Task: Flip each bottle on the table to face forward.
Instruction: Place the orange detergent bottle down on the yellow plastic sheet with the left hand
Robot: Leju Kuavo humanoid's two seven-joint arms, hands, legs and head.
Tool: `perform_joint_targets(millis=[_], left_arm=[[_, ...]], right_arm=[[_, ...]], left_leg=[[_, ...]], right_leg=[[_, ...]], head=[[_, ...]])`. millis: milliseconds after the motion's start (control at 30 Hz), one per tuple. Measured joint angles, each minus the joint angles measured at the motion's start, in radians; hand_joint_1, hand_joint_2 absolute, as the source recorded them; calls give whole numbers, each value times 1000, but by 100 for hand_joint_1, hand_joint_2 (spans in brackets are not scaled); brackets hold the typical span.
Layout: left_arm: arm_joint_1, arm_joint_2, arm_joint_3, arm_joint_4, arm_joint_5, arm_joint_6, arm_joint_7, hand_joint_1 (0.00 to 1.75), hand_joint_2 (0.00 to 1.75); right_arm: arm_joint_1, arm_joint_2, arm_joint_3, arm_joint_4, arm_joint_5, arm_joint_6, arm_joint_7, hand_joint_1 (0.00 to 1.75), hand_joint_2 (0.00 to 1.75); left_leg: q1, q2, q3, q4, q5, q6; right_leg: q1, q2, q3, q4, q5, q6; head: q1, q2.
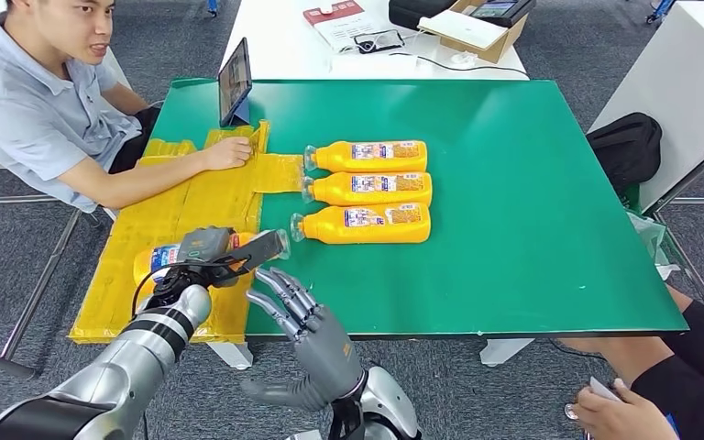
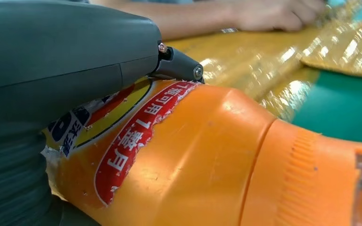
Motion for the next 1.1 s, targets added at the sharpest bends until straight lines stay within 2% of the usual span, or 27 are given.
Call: perform_joint_targets(millis=[133,167,233,267,300,667,733,800,867,1000,1100], left_arm=[[-12,2,11,18,63,-61,-104,122,175],[-15,3,16,20,81,-73,-127,100,175],[-20,3,26,22,103,-88,-154,39,175],[-21,3,30,23,109,-93,-163,14,175],[-22,3,34,24,118,-100,-176,3,175],[-18,18,45,26,230,-281,-335,0,175],[-17,24,45,26,234,-302,-352,0,87],[-15,28,44,26,241,-308,-367,0,87],[-7,30,47,20,286,-307,-404,0,175],[48,22,91,-37,480,-298,-498,0,175],[114,-6,143,-136,670,-326,-509,0,175]], right_arm=[[-7,-7,9,7,-25,-2,0,0,175],[-10,-9,13,8,-30,-3,0,0,175],[-14,-12,19,11,-34,-4,0,0,175],[-16,-13,21,12,-36,-5,0,0,175],[-18,-14,24,12,-40,-6,0,0,175],[-55,-42,90,37,-126,-58,0,0,175],[-63,-49,101,43,-140,-65,0,0,175],[-69,-54,110,48,-148,-69,0,0,175],[-74,-59,118,53,-153,-74,0,0,175],[-80,-69,129,60,-153,-91,0,0,175],[-81,-74,132,63,-141,-101,0,0,175]], left_leg=[[0,-4,1,0,1,0],[0,-5,1,0,1,0],[0,-6,2,0,1,1],[0,-7,2,0,2,1],[0,-7,2,0,2,1],[0,-6,3,0,3,2],[0,-6,3,0,3,2],[0,-6,4,0,3,2],[0,-6,4,0,3,2],[0,-5,4,0,3,2],[0,-5,3,0,3,2]], right_leg=[[0,-5,2,0,-1,0],[0,-6,3,0,-1,0],[0,-8,4,0,-1,0],[0,-8,5,0,-1,0],[0,-8,5,0,-1,0],[0,-8,6,0,0,0],[0,-8,6,0,0,0],[0,-8,6,0,0,0],[0,-8,7,0,0,0],[0,-8,6,0,0,0],[-1,-8,5,0,0,0]], head=[[0,0],[0,0],[0,0],[0,0],[0,0],[0,0],[0,0],[0,0],[0,0],[0,0],[0,0]])
